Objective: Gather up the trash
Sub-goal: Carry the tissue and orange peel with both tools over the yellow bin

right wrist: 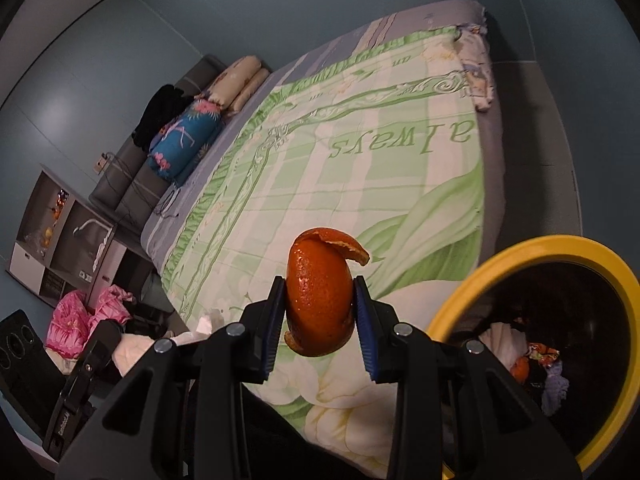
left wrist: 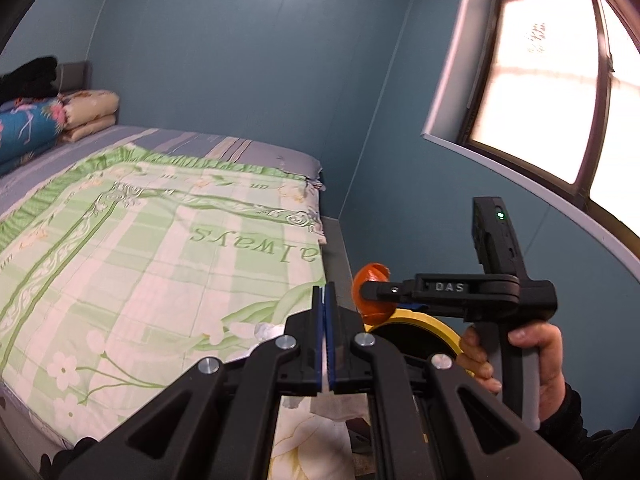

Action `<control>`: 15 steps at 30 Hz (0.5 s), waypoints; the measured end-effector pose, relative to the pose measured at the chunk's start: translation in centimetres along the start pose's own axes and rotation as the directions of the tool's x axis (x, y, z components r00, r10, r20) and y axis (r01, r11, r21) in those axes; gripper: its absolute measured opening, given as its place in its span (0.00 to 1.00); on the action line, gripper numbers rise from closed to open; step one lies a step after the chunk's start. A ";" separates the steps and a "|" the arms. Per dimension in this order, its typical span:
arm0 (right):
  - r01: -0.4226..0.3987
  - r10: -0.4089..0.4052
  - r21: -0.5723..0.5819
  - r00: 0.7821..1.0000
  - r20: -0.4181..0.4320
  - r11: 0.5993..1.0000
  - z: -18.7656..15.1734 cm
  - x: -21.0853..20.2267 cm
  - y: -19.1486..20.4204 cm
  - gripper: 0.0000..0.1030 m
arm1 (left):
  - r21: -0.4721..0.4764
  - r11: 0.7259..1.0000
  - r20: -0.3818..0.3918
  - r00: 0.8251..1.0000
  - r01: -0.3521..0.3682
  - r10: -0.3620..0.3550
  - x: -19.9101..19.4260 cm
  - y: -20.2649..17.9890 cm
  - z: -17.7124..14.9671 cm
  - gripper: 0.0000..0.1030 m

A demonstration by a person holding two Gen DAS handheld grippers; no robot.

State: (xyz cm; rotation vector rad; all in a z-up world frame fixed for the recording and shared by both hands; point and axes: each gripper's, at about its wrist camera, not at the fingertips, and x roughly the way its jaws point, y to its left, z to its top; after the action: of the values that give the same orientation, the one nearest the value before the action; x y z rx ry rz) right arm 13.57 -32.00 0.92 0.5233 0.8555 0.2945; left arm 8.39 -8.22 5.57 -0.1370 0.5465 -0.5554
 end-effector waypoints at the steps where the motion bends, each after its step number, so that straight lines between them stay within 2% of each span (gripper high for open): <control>1: 0.003 -0.003 0.002 1.000 0.016 1.000 -0.3 -0.8 -0.4 0.31 | 0.008 1.000 -0.001 1.000 0.002 -0.002 0.1 -0.5 0.0 0.01; 8: 0.079 -0.081 0.017 0.989 0.127 0.997 -2.1 -5.5 -3.1 0.31 | 0.061 0.998 -0.031 0.999 0.024 -0.022 1.9 -3.5 0.1 0.01; 15: 0.148 -0.156 0.059 0.972 0.174 0.987 -3.6 -7.5 -6.4 0.31 | 0.110 0.992 -0.082 0.996 0.054 -0.045 4.8 -6.7 -0.3 0.01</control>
State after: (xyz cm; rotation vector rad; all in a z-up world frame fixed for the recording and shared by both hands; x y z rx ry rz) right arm 6.32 -39.53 0.23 0.5150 0.7244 0.0857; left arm 8.55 -16.39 4.98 -0.0217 0.5884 -0.6409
